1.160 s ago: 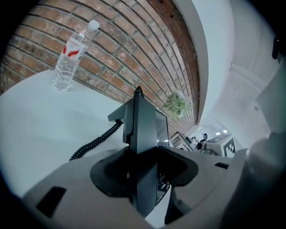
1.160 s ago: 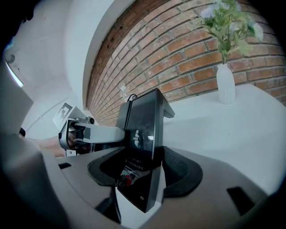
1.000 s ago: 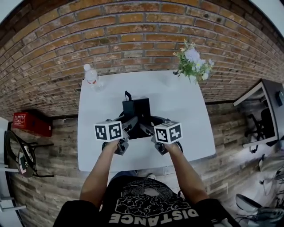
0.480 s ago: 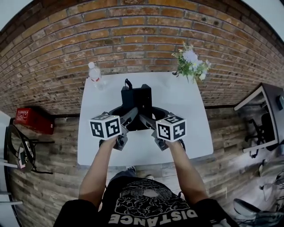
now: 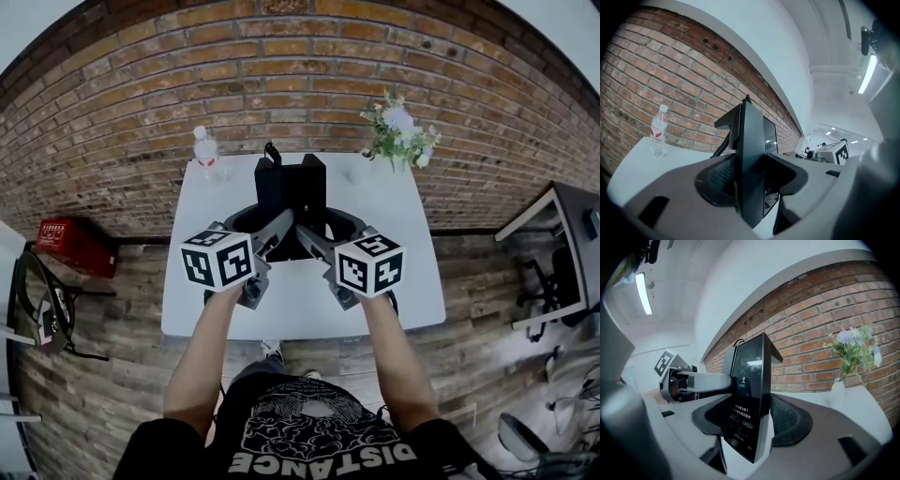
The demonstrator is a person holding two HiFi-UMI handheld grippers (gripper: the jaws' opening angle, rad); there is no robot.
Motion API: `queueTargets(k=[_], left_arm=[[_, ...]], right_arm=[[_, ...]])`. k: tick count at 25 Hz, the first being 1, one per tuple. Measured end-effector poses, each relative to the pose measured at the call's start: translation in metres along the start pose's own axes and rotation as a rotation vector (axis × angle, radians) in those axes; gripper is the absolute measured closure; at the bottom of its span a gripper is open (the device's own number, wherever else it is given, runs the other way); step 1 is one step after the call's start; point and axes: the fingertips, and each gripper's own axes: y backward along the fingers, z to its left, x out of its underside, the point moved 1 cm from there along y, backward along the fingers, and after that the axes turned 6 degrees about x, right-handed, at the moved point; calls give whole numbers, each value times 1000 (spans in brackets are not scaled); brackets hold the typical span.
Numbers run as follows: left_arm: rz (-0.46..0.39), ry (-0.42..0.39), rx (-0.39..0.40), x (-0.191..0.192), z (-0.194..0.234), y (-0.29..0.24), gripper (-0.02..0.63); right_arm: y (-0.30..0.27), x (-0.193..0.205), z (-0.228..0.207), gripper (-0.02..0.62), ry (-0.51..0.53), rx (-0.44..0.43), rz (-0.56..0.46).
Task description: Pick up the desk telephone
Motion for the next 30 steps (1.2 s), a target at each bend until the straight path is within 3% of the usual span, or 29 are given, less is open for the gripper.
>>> queueTargets(k=[15, 30], left_arm=[[-86, -107, 9, -28, -59, 22, 405], [-100, -92, 1, -27, -66, 29, 405]], right_arm=[[51, -34, 23, 342, 68, 5, -116], [57, -35, 30, 342, 89, -5, -114]])
